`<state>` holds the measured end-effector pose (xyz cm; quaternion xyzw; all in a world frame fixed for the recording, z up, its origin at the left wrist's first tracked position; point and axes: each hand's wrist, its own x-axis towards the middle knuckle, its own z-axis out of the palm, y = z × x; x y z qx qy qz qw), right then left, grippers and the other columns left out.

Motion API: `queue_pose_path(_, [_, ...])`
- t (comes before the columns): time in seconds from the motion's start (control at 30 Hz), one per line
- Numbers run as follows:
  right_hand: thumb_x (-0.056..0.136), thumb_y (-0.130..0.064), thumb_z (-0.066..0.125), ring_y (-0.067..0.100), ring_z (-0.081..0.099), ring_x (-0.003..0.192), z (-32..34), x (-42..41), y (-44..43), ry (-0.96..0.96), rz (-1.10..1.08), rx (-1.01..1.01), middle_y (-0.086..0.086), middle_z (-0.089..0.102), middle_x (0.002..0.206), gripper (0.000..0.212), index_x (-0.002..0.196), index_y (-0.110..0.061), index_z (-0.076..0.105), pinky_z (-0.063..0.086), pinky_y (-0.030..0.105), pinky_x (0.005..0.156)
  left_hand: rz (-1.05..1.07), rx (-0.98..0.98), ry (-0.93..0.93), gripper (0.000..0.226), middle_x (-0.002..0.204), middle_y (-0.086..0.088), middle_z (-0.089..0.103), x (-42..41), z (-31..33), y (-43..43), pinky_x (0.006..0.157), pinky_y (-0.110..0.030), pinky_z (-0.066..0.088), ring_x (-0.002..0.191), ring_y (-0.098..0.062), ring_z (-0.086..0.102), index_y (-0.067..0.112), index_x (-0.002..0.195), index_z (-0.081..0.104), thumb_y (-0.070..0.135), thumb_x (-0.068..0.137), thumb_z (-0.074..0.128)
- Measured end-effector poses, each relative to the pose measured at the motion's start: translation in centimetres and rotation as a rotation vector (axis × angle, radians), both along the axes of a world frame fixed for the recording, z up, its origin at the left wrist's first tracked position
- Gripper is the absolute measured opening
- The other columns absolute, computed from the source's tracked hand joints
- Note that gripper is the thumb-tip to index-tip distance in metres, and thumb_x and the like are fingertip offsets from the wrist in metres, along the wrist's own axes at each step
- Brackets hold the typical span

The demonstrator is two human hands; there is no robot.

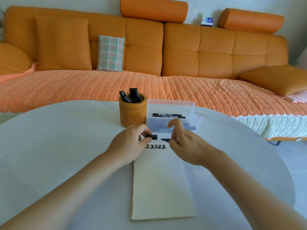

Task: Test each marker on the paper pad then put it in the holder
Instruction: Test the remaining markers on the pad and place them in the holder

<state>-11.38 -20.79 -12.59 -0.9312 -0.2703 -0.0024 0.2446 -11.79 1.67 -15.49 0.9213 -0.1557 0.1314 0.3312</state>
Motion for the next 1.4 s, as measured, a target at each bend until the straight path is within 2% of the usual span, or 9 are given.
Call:
queue_pose_path(0.1, [0.088,0.005,0.035,0.016,0.039,0.067,0.1,0.6,-1.0,0.023,-0.005,0.09,0.009,0.05,0.081,0.034,0.094,-0.029,0.035,0.04,0.032,0.061,0.074,0.055,-0.058,0.011,0.089,0.021,0.053,0.5,-0.6,0.2,0.069,-0.031,0.049,0.088,-0.007,0.051,0.031,0.097,0.06,0.029,0.089,0.067])
queue_pose_path(0.2, [0.093,0.005,0.041,0.009,0.052,0.076,-0.4,1.1,-1.2,0.079,-0.043,0.187,0.0,0.055,0.094,0.043,0.08,-0.034,0.056,0.046,0.026,0.07,0.124,0.058,-0.036,0.012,0.091,0.019,0.055,1.3,-1.3,0.5,0.069,-0.031,0.049,0.086,-0.008,0.05,0.031,0.096,0.059,0.027,0.088,0.067])
queue_pose_path(0.3, [0.099,0.004,0.042,0.013,0.063,0.088,-0.8,1.4,-1.2,0.262,-0.07,0.435,0.002,0.062,0.106,0.047,0.092,-0.029,0.074,0.057,0.032,0.082,0.151,0.049,0.041,0.01,0.091,0.016,0.059,2.3,-1.9,0.7,0.071,-0.032,0.049,0.088,-0.01,0.052,0.034,0.093,0.06,0.029,0.087,0.067])
queue_pose_path(0.4, [0.097,0.012,0.037,0.023,0.063,0.104,-1.0,1.6,-1.3,0.361,-0.074,0.547,0.0,0.063,0.11,0.054,0.115,-0.027,0.07,0.052,0.031,0.096,0.164,0.04,0.137,0.006,0.093,0.015,0.058,3.0,-2.5,0.6,0.079,-0.031,0.045,0.098,-0.012,0.05,0.036,0.089,0.062,0.031,0.087,0.065])
queue_pose_path(0.53, [0.093,0.002,0.058,0.024,0.061,0.092,-1.4,1.4,-2.0,0.273,0.007,0.424,-0.002,0.06,0.099,0.044,0.125,-0.029,0.062,0.052,0.025,0.084,0.134,0.072,0.213,0.013,0.098,0.013,0.056,3.5,-2.4,0.7,0.086,-0.03,0.04,0.105,-0.014,0.043,0.036,0.092,0.068,0.036,0.091,0.055])
queue_pose_path(0.63, [0.092,-0.021,0.066,0.019,0.057,0.076,-1.7,1.0,-1.6,0.36,-0.002,0.599,0.011,0.061,0.09,0.012,0.104,-0.02,0.068,0.047,0.03,0.069,0.105,0.111,0.224,0.02,0.103,0.014,0.055,3.3,-2.0,0.6,0.091,-0.031,0.04,0.109,-0.013,0.042,0.036,0.098,0.067,0.044,0.094,0.05])
queue_pose_path(0.77, [0.096,-0.004,0.051,0.027,0.063,0.065,-2.3,1.5,-1.5,0.425,-0.164,0.774,0.013,0.066,0.08,0.018,0.1,-0.011,0.067,0.033,0.03,0.052,0.017,0.142,0.2,0.044,0.116,0.018,0.05,2.5,-1.7,0.0,0.098,-0.029,0.036,0.116,-0.006,0.038,0.034,0.122,0.059,0.06,0.086,0.055])
queue_pose_path(0.93, [0.088,0.004,0.063,0.025,0.065,0.061,-3.3,1.8,-1.3,0.425,-0.247,0.733,0.013,0.07,0.074,0.009,0.088,-0.005,0.063,0.047,0.03,0.059,-0.104,0.248,0.183,0.09,0.13,0.022,0.042,1.6,-2.0,-0.5,0.107,-0.032,0.032,0.126,-0.003,0.029,0.035,0.136,0.045,0.083,0.06,0.048])
queue_pose_path(1.4, [0.086,0.0,0.067,0.015,0.045,0.051,-4.1,2.1,-1.0,0.363,-0.248,0.668,-0.006,0.057,0.057,0.024,0.071,-0.007,0.05,0.038,0.029,0.05,-0.121,0.088,0.22,0.095,0.125,0.022,0.041,1.6,-3.0,-0.5,0.103,-0.023,0.029,0.124,0.002,0.025,0.03,0.132,0.048,0.082,0.053,0.055])
